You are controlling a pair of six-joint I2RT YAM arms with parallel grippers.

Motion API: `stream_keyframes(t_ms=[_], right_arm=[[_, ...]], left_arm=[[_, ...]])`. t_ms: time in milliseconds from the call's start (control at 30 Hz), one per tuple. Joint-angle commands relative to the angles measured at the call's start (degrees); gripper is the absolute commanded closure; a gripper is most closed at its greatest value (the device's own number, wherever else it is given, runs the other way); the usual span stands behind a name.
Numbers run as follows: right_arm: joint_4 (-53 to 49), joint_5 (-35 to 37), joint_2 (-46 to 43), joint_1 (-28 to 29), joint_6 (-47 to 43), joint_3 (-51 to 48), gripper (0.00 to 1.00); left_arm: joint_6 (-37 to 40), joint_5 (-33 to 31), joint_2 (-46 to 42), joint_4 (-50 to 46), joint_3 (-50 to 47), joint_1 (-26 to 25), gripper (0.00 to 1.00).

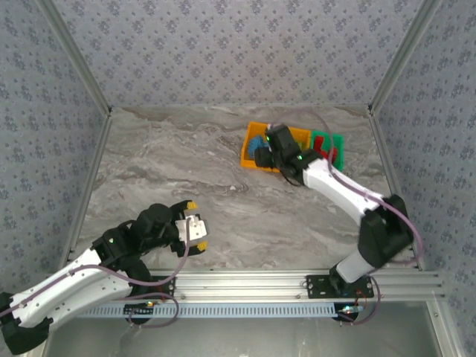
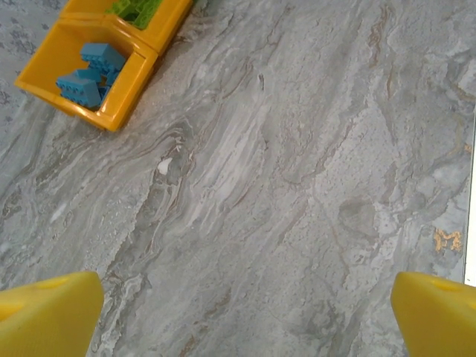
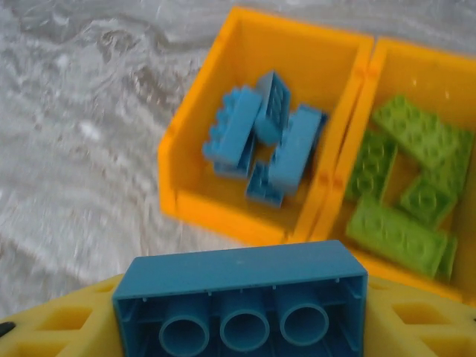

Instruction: Sort the legos into containers by color

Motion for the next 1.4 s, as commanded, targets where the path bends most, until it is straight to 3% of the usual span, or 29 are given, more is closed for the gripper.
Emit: stream_keyframes(t_ms=[0, 200, 400, 567, 767, 900, 1000, 1167, 1267, 1367], right_arm=[[-0.4, 0.3, 9.51, -2.59, -5.26, 10.34, 0.49], [-7.53, 1.26, 24.29, -4.79, -7.14, 27.99, 0.41], [-11.48, 1.64, 25.57, -5.11, -7.25, 33.2, 0.25], [-13.87, 3.78, 18.38, -4.76, -7.73, 29.57, 0.11], [-12.98, 3.94, 2.05, -6.0, -9.2, 16.14, 0.01], [-7.96, 4.17, -12.12, -7.14, -8.92, 0.27, 0.0], [0.97, 5.96, -23.28, -9.86, -8.31, -16.09, 0.0], [19.27, 10.59, -36.81, -17.09, -9.73, -40.4, 0.0], [34.52, 10.99, -37.82, -21.84, -11.94, -52.24, 0.0], [48.47, 8.18, -32.24, -26.61, -13.49, -58.37, 0.0]], left_arm=[[0.38, -1.84, 0.44, -1.02, 0.06, 0.05, 0.01], [0.57, -3.37, 0.01, -1.2, -0.12, -0.04, 0.01], [0.48, -6.7, -0.16, -1.72, 0.46, -2.66, 0.01], [-3.81, -12.46, 0.02, -2.93, 3.2, -5.28, 0.01], [-25.59, -31.91, 2.05, -3.1, 10.79, -6.97, 0.01], [-28.98, -44.91, -0.08, 5.98, 4.13, -6.1, 0.01], [-26.77, -47.84, -2.29, 13.5, -1.96, -2.03, 0.01], [-24.38, -42.16, -4.31, 29.03, -11.83, 12.86, 0.01], [-27.52, -36.69, -1.42, 38.74, -17.31, 22.82, 0.01], [-27.74, -30.95, 5.36, 46.64, -19.95, 30.97, 0.01]])
